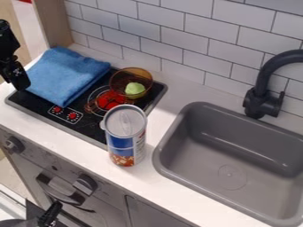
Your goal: Moved the yellow container from the top right banner below the blue clothing
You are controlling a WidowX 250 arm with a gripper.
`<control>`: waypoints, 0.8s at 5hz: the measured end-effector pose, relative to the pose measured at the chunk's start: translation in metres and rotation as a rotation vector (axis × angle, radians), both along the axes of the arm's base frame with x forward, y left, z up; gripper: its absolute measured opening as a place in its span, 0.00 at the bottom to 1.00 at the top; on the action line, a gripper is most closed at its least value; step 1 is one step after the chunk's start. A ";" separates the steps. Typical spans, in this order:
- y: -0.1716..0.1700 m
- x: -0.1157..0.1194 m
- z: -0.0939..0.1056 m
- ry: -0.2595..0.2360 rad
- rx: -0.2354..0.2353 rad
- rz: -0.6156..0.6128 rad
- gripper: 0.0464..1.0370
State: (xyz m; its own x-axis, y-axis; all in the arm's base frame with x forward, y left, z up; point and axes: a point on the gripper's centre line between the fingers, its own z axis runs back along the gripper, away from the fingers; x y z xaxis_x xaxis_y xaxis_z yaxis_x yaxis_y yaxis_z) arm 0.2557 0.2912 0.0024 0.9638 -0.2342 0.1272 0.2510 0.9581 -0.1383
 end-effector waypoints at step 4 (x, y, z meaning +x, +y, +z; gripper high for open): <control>-0.032 0.019 -0.011 0.029 -0.069 0.096 0.96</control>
State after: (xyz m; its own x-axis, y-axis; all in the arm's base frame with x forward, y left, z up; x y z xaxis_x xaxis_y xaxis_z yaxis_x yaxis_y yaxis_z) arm 0.2749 0.2592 -0.0082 0.9849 -0.1328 0.1112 0.1539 0.9654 -0.2105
